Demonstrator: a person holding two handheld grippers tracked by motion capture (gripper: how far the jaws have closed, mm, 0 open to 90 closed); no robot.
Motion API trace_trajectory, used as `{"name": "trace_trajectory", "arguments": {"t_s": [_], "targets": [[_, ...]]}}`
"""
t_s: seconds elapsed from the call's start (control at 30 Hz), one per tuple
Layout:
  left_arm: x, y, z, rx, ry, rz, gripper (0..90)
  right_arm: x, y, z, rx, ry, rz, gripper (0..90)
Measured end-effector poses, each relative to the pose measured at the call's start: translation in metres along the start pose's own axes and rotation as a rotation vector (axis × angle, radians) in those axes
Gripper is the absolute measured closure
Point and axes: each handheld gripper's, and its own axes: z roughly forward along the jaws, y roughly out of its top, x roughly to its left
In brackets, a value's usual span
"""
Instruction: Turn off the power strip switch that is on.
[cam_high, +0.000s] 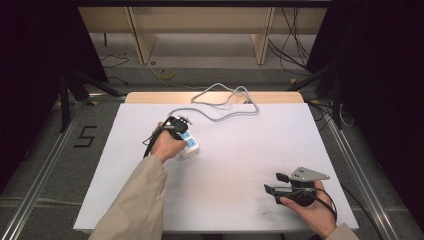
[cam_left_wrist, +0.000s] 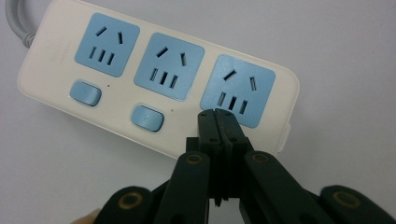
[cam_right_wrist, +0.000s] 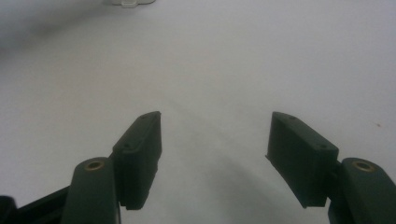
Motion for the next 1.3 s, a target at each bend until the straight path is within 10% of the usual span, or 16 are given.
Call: {"name": "trace_trajectory", "arguments": {"t_s": [0.4,1.3], "targets": [[-0.0060,0.0039,0.0003,0.033,0.039,0.068,89.8,0.0000,-0.0003,0.0004,0.001,0.002,0.000,35.9],[-0.0077,0.0054,0.0019,0.053,0.048,0.082,89.9,0.0003,-0.0004,0.0005,0.002,0.003,-0.001,35.9]]}}
